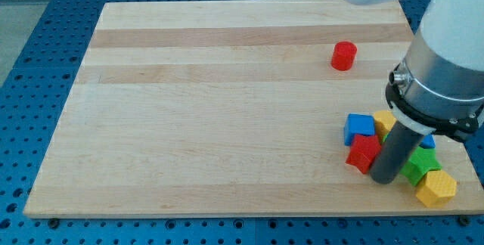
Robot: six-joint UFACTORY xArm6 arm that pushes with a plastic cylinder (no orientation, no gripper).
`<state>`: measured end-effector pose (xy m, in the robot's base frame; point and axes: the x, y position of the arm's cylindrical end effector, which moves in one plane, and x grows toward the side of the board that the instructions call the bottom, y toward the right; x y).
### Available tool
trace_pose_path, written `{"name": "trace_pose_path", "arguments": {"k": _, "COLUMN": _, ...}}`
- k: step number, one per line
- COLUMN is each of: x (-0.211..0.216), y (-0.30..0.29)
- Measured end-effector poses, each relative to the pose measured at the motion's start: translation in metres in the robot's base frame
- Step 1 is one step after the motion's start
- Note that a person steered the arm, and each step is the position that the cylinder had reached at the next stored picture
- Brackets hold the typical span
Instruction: Push red star along with blue cube towards up
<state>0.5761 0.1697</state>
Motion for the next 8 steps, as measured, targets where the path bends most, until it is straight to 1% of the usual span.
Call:
{"name": "trace_pose_path", "arguments": {"k": 2, "x": -0.074, "y": -0.010}}
{"name": "trace_pose_path", "arguments": {"k": 3, "x": -0.086, "y": -0.022}}
{"name": "trace_pose_path", "arguments": {"k": 4, "x": -0.086, "y": -0.023}}
{"name": "trace_pose_path", "arguments": {"k": 5, "x": -0.062, "y": -0.023}}
{"name": "trace_pose_path", "arguments": {"k": 6, "x": 0.003, "y": -0.017}}
{"name": "trace_pose_path", "arguments": {"k": 7, "x": 0.042, "y": -0.016}}
{"name": "trace_pose_path", "arguments": {"k": 8, "x": 0.043, "y": -0.015}}
